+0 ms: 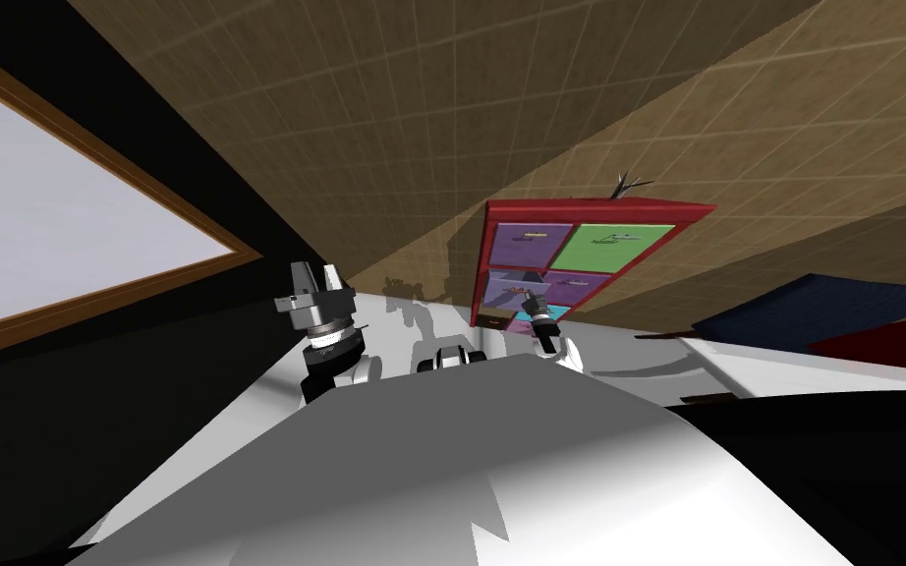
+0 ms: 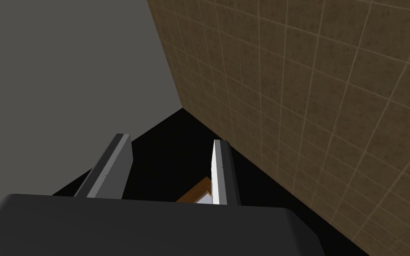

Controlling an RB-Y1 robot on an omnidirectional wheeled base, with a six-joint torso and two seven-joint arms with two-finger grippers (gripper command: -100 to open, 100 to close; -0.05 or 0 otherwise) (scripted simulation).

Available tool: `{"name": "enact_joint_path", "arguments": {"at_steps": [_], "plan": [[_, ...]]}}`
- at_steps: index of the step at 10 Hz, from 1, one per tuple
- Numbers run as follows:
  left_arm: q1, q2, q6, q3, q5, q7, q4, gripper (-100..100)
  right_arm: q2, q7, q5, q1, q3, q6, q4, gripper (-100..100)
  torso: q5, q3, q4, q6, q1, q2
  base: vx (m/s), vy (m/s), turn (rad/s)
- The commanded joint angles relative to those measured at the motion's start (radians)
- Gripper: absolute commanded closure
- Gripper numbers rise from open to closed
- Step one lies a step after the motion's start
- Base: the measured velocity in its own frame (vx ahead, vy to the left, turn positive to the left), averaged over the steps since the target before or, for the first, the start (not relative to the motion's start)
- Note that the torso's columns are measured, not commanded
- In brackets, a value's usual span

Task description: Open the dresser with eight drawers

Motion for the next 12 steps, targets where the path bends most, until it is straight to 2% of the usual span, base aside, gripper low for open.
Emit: {"name": "enact_joint_path", "arguments": {"at_steps": [1,2,10,11,12], "plan": [[0.000,0.000,0.000,0.000,0.000,0.000,0.000,0,-0.002,-0.008,0.001,0.007,0.005,-0.004,-0.006,100,-0.001,0.002,0.000,0.000,0.001,0.003,-0.178,0.074,-0.023],[0.000,0.000,0.000,0.000,0.000,0.000,0.000,0,-0.039,-0.046,0.007,-0.003,0.016,0.032,-0.015,-100,-0.001,0.003,0.000,-0.001,0.001,0.004,-0.116,0.066,0.027],[0.000,0.000,0.000,0.000,0.000,0.000,0.000,0,-0.184,-0.205,0.032,-0.035,0.067,0.172,-0.052,-100,0.001,0.002,0.002,0.000,0.002,0.004,-0.036,0.043,0.028],[0.000,0.000,0.000,0.000,0.000,0.000,0.000,0,-0.166,-0.195,0.035,-0.024,0.068,0.167,-0.057,-100,0.003,0.003,0.004,0.000,0.004,0.005,-0.018,0.016,0.001],[0.000,0.000,0.000,0.000,0.000,0.000,0.000,0,-0.167,-0.200,0.037,-0.023,0.069,0.173,-0.057,0,0.003,0.003,0.003,0.000,0.003,0.005,0.000,0.000,0.000]]}}
